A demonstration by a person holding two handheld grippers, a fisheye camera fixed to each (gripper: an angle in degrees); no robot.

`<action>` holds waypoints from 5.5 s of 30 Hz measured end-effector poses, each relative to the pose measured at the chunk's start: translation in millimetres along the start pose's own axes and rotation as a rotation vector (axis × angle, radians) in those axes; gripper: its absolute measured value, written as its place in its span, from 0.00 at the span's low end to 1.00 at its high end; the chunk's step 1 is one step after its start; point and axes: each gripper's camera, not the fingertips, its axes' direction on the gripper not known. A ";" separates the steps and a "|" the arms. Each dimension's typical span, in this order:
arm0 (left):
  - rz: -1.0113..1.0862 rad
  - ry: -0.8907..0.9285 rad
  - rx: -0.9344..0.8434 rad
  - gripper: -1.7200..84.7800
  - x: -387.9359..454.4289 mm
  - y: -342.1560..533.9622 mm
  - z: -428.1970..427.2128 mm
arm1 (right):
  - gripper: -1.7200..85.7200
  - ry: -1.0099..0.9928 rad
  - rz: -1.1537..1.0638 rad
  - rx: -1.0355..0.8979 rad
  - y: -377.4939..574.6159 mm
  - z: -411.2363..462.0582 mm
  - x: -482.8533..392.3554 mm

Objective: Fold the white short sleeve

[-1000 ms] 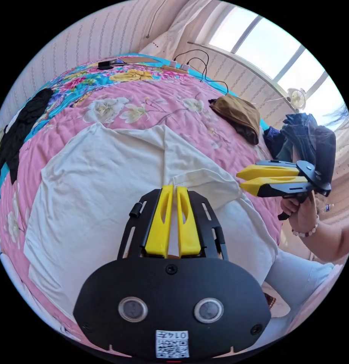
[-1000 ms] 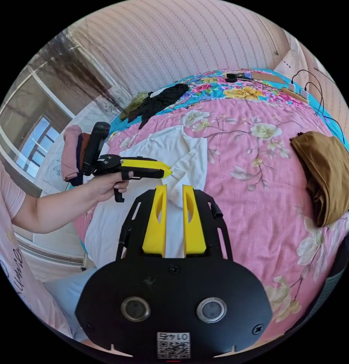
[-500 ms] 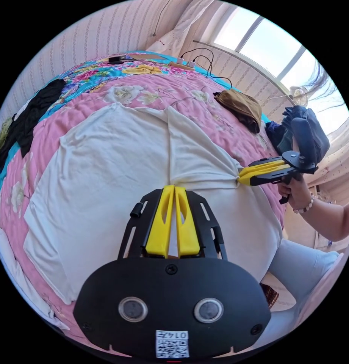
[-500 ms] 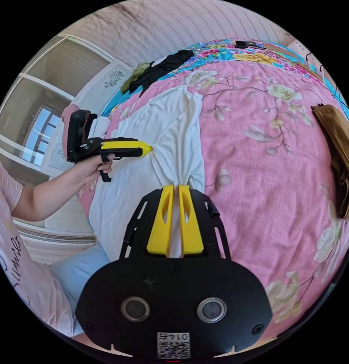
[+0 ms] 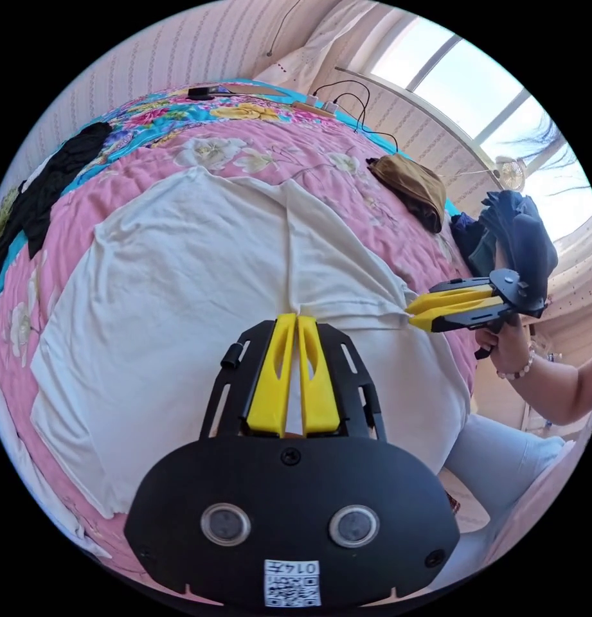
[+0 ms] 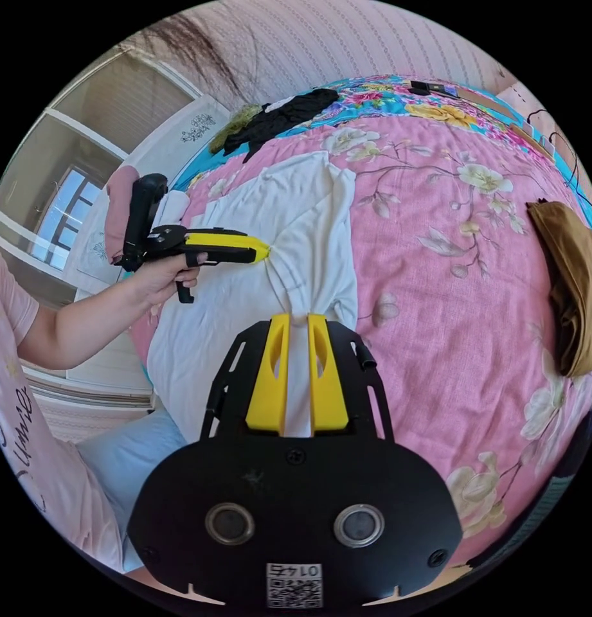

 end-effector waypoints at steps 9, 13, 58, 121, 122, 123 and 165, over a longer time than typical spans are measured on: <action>-0.012 -0.055 -0.025 0.01 -8.3 47.6 -31.6 | 0.07 -0.013 0.025 -0.035 -36.0 11.1 -28.6; -0.088 -0.040 0.026 0.01 -18.6 68.6 -43.8 | 0.08 -0.024 0.033 -0.041 -51.6 11.7 -41.0; -0.689 -0.329 0.427 0.01 -152.8 336.0 -233.9 | 0.04 -0.054 -0.510 -0.059 -352.4 139.3 -365.7; -0.363 -0.004 0.339 0.01 2.8 471.3 -256.1 | 0.04 -0.080 -0.050 0.035 241.4 -72.5 -8.3; -0.382 -0.016 0.314 0.01 5.8 477.8 -249.5 | 0.04 -0.052 -0.027 0.013 258.9 -62.9 -12.8; -0.417 -0.024 0.280 0.01 10.0 489.7 -238.5 | 0.04 -0.024 -0.019 0.001 273.5 -55.7 -17.5; -0.019 -0.094 0.319 0.01 282.7 544.1 -187.8 | 0.03 -0.029 -0.381 -0.265 348.4 24.4 -257.7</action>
